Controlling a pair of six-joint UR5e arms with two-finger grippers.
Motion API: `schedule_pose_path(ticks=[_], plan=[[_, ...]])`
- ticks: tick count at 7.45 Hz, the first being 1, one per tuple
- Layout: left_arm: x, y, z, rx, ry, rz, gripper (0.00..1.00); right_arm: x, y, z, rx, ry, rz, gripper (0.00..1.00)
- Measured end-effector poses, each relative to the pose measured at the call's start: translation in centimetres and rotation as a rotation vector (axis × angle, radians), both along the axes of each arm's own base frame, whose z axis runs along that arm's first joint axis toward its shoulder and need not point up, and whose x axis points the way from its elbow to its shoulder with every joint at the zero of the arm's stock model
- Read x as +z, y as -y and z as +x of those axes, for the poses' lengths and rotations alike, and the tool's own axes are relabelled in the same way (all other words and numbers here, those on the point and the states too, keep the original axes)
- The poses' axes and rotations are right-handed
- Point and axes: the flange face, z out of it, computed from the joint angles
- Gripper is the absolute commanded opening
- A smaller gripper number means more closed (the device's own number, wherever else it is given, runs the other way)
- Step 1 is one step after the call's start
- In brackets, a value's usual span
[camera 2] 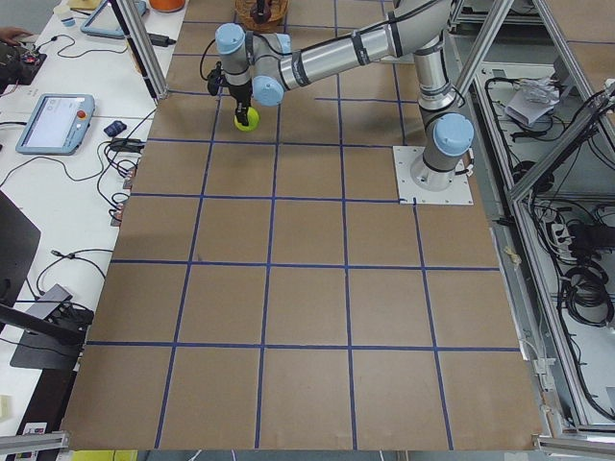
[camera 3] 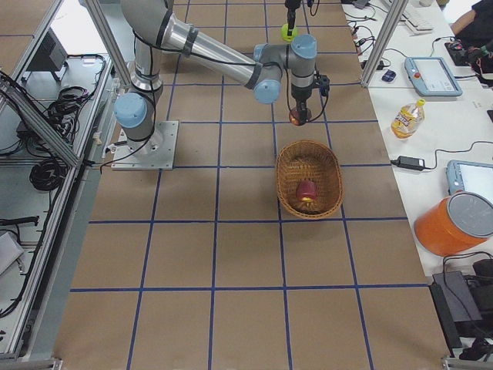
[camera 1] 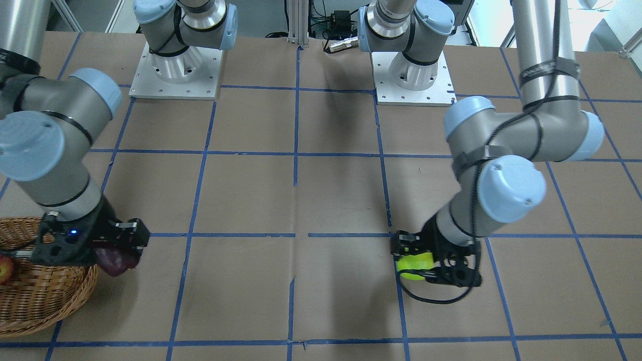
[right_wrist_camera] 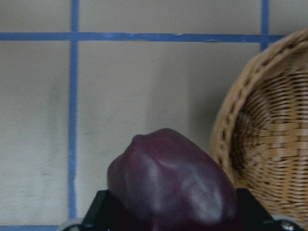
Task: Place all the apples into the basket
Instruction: 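Place the dark red apple in the basket while left carries green apple centerward, then set the green apple at center, open left gripper and withdraw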
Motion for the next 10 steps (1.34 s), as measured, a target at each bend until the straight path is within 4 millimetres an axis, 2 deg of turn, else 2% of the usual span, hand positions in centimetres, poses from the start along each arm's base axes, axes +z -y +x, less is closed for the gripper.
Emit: schedule_pose_path(ticks=[1,2,3,4,5,6,7,8,9,10], plan=[[-0.4,-1.4,-5.9,0.057,-0.003,-0.012,0.0,-0.1,0.3,-5.0,0.035,-0.017,-0.006,0.51],[-1.1,-2.5,-10.5,0.112,-0.012,-0.03,0.0,-0.5,0.6,-9.2,0.068,-0.033,-0.01,0.56],[-2.2,-3.6,-13.9,0.153,-0.019,-0.034,0.0,-1.5,1.2,-13.1,0.102,-0.05,-0.014,0.66],[-3.3,-4.3,-16.1,0.189,-0.023,-0.027,0.13,-2.8,1.6,-16.3,0.121,-0.061,-0.015,1.0],[-4.4,-4.9,-17.6,0.204,-0.023,-0.018,0.74,-4.0,1.7,-18.5,0.128,-0.064,-0.012,1.0],[-5.6,-5.4,-18.9,0.202,-0.016,-0.007,1.0,-4.6,1.7,-19.6,0.138,-0.064,-0.009,1.0],[-6.2,-5.8,-19.7,0.199,-0.008,-0.002,1.0,-4.8,1.6,-20.0,0.145,-0.064,-0.007,1.0],[-5.9,-6.0,-19.8,0.197,-0.007,-0.005,1.0,-4.8,1.6,-20.2,0.148,-0.063,-0.005,1.0],[-4.5,-5.9,-19.1,0.182,-0.001,-0.011,1.0,-4.6,1.5,-20.1,0.15,-0.059,0.001,1.0],[-2.4,-5.7,-17.2,0.145,0.025,-0.008,1.0,-3.9,1.2,-19.5,0.154,-0.047,0.017,1.0]])
